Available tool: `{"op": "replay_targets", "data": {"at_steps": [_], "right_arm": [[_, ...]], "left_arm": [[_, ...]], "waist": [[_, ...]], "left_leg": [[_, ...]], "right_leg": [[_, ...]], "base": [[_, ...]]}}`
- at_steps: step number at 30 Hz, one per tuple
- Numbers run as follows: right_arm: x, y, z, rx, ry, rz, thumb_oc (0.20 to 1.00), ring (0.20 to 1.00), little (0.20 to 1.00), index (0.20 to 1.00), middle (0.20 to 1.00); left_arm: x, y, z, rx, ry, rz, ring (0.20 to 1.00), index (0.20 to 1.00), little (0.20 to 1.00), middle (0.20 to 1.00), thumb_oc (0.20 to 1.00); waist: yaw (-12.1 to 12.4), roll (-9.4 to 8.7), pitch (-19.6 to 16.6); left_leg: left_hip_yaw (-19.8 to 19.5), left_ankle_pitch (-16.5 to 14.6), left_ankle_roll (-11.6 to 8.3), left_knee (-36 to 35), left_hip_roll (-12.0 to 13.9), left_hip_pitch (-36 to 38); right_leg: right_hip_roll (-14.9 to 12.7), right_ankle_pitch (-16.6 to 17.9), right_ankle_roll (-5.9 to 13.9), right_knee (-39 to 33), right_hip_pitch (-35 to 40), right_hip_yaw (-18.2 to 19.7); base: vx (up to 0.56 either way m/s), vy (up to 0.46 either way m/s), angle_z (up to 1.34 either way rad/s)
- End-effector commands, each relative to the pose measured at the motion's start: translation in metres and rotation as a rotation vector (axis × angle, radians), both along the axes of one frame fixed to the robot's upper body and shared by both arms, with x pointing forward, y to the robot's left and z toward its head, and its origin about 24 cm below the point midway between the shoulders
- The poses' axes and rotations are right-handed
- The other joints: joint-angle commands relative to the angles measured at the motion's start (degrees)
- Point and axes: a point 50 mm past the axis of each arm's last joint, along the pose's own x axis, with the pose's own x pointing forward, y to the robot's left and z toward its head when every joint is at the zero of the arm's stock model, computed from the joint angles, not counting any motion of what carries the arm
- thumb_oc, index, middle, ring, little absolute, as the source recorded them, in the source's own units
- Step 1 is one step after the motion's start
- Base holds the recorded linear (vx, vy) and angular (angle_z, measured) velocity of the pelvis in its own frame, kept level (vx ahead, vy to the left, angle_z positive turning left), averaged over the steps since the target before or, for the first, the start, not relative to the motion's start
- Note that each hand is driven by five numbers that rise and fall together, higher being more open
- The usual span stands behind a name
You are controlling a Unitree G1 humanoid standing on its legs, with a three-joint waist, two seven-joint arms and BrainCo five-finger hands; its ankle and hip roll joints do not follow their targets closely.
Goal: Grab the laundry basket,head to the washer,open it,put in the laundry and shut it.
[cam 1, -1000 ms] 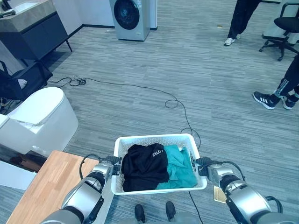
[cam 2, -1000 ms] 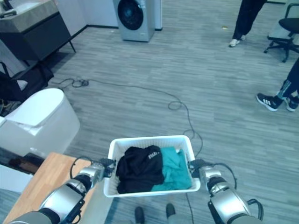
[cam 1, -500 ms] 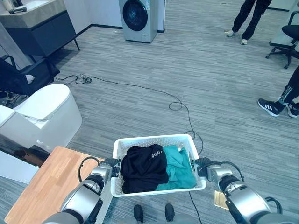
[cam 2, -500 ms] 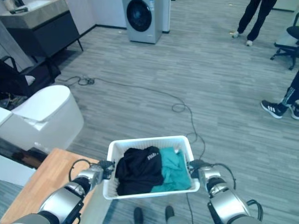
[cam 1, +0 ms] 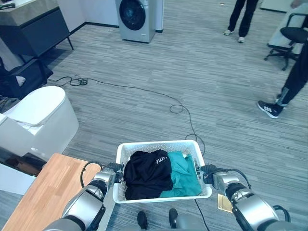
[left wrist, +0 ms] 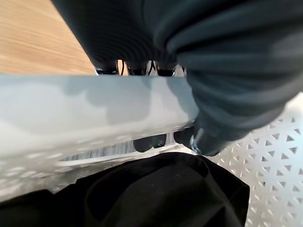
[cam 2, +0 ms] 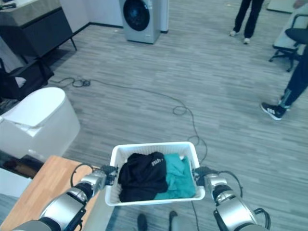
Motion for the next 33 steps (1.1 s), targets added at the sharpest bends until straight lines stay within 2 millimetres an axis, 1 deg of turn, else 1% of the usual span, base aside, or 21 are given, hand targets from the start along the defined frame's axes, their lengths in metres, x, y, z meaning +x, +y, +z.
{"op": "replay_targets", "data": {"at_steps": [1,2,3,5,7,8,10,11,12,13,14,15,17,18,20,22,24,27,29,31,33], "right_arm": [[0.027,0.019,0.019,0.179,-0.12,-0.018,0.2,0.2,0.2,0.2,0.2],[0.027,0.019,0.019,0.179,-0.12,-0.018,0.2,0.2,0.2,0.2,0.2],[0.025,0.02,0.017,0.184,-0.114,-0.015,0.2,0.2,0.2,0.2,0.2],[0.022,0.022,0.014,0.187,-0.108,-0.015,0.2,0.2,0.2,0.2,0.2],[0.015,0.019,0.009,0.182,-0.089,-0.011,0.2,0.2,0.2,0.2,0.2],[0.01,0.008,0.007,0.161,-0.077,-0.025,0.2,0.2,0.2,0.2,0.2],[0.009,0.003,0.007,0.152,-0.079,-0.033,0.2,0.2,0.2,0.2,0.2],[0.007,-0.001,0.006,0.141,-0.074,-0.043,0.2,0.2,0.2,0.2,0.2],[0.005,-0.008,0.007,0.124,-0.072,-0.062,0.2,0.2,0.2,0.2,0.2],[0.007,-0.01,0.009,0.122,-0.085,-0.069,0.2,0.2,0.2,0.2,0.2],[0.007,-0.01,0.009,0.122,-0.085,-0.069,0.2,0.2,0.2,0.2,0.2],[0.009,-0.014,0.011,0.111,-0.091,-0.081,0.2,0.2,0.2,0.2,0.2],[0.011,-0.014,0.014,0.104,-0.099,-0.085,0.2,0.2,0.2,0.2,0.2],[0.014,-0.015,0.017,0.097,-0.111,-0.082,0.2,0.2,0.2,0.2,0.2],[0.015,-0.013,0.017,0.105,-0.117,-0.075,0.2,0.2,0.2,0.2,0.2],[0.016,-0.006,0.016,0.105,-0.123,-0.043,0.2,0.2,0.2,0.2,0.2],[0.017,-0.001,0.015,0.105,-0.129,-0.017,0.2,0.2,0.2,0.2,0.2],[0.015,0.002,0.013,0.102,-0.113,0.006,0.2,0.2,0.2,0.2,0.2],[0.015,0.004,0.012,0.106,-0.107,0.018,0.2,0.2,0.2,0.2,0.2],[0.012,0.008,0.009,0.122,-0.1,0.018,0.2,0.2,0.2,0.2,0.2],[0.008,0.012,0.005,0.145,-0.091,0.022,0.2,0.2,0.2,0.2,0.2]], "left_arm": [[0.048,-0.025,0.042,-0.183,-0.201,-0.005,0.2,0.2,0.2,0.2,0.2],[0.048,-0.025,0.042,-0.183,-0.201,-0.005,0.2,0.2,0.2,0.2,0.2],[0.047,-0.025,0.04,-0.186,-0.194,-0.007,0.2,0.2,0.2,0.2,0.2],[0.044,-0.027,0.037,-0.195,-0.193,-0.008,0.2,0.2,0.2,0.2,0.2],[0.035,-0.026,0.028,-0.205,-0.165,-0.004,0.2,0.2,0.2,0.2,0.2],[0.03,-0.033,0.022,-0.221,-0.145,-0.014,0.2,0.2,0.2,0.2,0.2],[0.027,-0.035,0.019,-0.224,-0.135,-0.02,0.2,0.2,0.2,0.2,0.2],[0.025,-0.036,0.017,-0.223,-0.124,-0.019,0.2,0.2,0.2,0.2,0.2],[0.024,-0.037,0.016,-0.229,-0.116,-0.014,0.2,0.2,0.2,0.2,0.2],[0.027,-0.038,0.019,-0.228,-0.125,-0.013,0.2,0.2,0.2,0.2,0.2],[0.027,-0.038,0.019,-0.228,-0.125,-0.013,0.2,0.2,0.2,0.2,0.2],[0.031,-0.035,0.022,-0.218,-0.135,-0.013,0.2,0.2,0.2,0.2,0.2],[0.033,-0.037,0.025,-0.218,-0.138,-0.015,0.2,0.2,0.2,0.2,0.2],[0.036,-0.04,0.027,-0.217,-0.146,-0.022,0.2,0.2,0.2,0.2,0.2],[0.037,-0.041,0.029,-0.211,-0.153,-0.03,0.2,0.2,0.2,0.2,0.2],[0.038,-0.037,0.03,-0.204,-0.165,-0.026,0.2,0.2,0.2,0.2,0.2],[0.038,-0.034,0.03,-0.205,-0.171,-0.018,0.2,0.2,0.2,0.2,0.2],[0.033,-0.024,0.025,-0.193,-0.158,0.011,0.2,0.2,0.2,0.2,0.2],[0.029,-0.019,0.022,-0.193,-0.143,0.029,0.2,0.2,0.2,0.2,0.2],[0.024,-0.018,0.017,-0.187,-0.13,0.03,0.2,0.2,0.2,0.2,0.2],[0.019,-0.014,0.014,-0.181,-0.124,0.033,0.2,0.2,0.2,0.2,0.2]], "waist": [[-0.3,1.47,0.5],[-0.3,1.5,0.6],[-0.7,1.34,0.5],[-1.5,1.48,0.8],[-2.8,1.34,-0.1],[-4.0,1.75,-2.2],[-4.6,2.19,-2.6],[-4.7,2.42,-2.8],[-4.2,1.51,-2.2],[-3.8,-0.03,-1.7],[-3.8,0.01,-1.7],[-2.4,-1.71,-0.7],[-1.6,-1.95,-0.5],[-0.8,-2.42,-0.3],[0.3,-1.96,0.1],[2.2,-0.56,0.3],[3.7,0.41,0.2],[5.3,0.35,-0.1],[5.5,0.61,-0.8],[6.0,0.81,-2.0],[6.6,-0.48,-3.5]], "left_leg": [[-2.1,-7.8,-2.82,2.2,-2.0,5.6],[-2.1,-7.8,-2.82,2.2,-2.0,5.7],[-2.4,-8.8,-3.66,1.7,-2.3,7.5],[-3.1,-9.8,-4.26,1.7,-1.9,9.2],[-4.1,-11.9,-4.9,2.2,-1.6,11.9],[-5.6,-13.4,-5.71,6.6,-1.1,13.2],[-5.9,-12.2,-6.8,10.5,-0.5,12.3],[-6.1,-8.8,-8.68,17.1,0.0,10.2],[-6.0,-1.2,-11.6,31.5,0.8,4.2],[-5.1,1.7,-12.08,37.9,1.2,0.2],[-5.2,1.7,-12.08,38.0,1.2,0.1],[-1.6,0.9,-10.94,42.1,2.5,-4.0],[-0.1,-0.7,-10.12,41.5,1.8,-7.1],[1.8,-1.8,-9.06,38.4,0.8,-12.6],[3.3,-2.6,-7.83,30.1,0.9,-14.8],[0.6,2.3,-7.6,15.8,0.4,-16.0],[-1.0,5.4,-8.51,4.8,2.0,-18.1],[-2.2,8.6,-9.95,1.9,3.9,-18.8],[-1.9,8.6,-9.39,2.1,4.2,-17.6],[-1.4,11.3,-9.2,2.9,4.0,-16.5],[-0.1,7.2,-6.92,7.6,2.1,-16.8]], "right_leg": [[-1.5,0.8,0.64,-12.7,1.3,-2.9],[-1.5,0.8,0.63,-12.8,1.4,-3.0],[-3.1,3.2,0.84,-21.2,0.0,-6.1],[-3.5,5.3,1.42,-26.7,-1.0,-6.9],[-2.5,6.1,1.45,-27.3,-0.5,-4.1],[-0.5,5.5,-0.37,-25.5,0.9,-2.4],[0.2,4.5,-1.2,-25.1,1.7,-2.6],[0.8,3.4,-2.36,-25.0,3.6,-3.1],[1.1,2.1,-4.21,-26.2,8.0,-3.3],[0.3,1.6,-5.16,-26.8,9.6,-3.4],[0.3,1.6,-5.16,-26.8,9.6,-3.5],[0.3,0.1,-6.24,-27.9,13.0,-3.1],[0.4,-0.5,-6.44,-28.7,14.9,-3.0],[0.2,-1.2,-6.07,-30.3,17.3,-2.3],[0.7,-2.0,-5.56,-31.3,19.8,-2.0],[3.0,-3.7,-5.32,-31.7,22.9,0.3],[4.2,-6.0,-5.3,-32.3,26.3,2.3],[4.0,-8.9,-5.3,-31.8,30.5,5.4],[3.9,-10.3,-5.02,-31.2,31.7,6.4],[3.0,-11.9,-5.09,-29.8,32.7,6.5],[0.3,-10.9,-2.81,-23.3,31.4,6.8]], "base": [[0.19,0.001,0.02],[0.32,-0.06,0.06],[0.34,-0.078,0.06],[0.39,-0.097,0.1],[0.62,-0.185,0.26],[0.77,-0.273,0.34],[0.39,-0.168,0.69],[0.34,-0.216,1.07],[0.43,-0.316,0.92],[0.3,-0.259,0.3],[0.27,-0.276,-0.09],[0.18,-0.172,-0.24],[0.33,-0.179,-0.23],[0.47,-0.142,-0.27],[0.44,-0.047,-0.04],[0.49,0.028,0.0],[0.45,0.021,-0.46],[0.44,0.032,-0.78],[0.43,0.08,-0.78],[0.55,0.184,-0.9],[0.6,0.242,-0.17]]}}
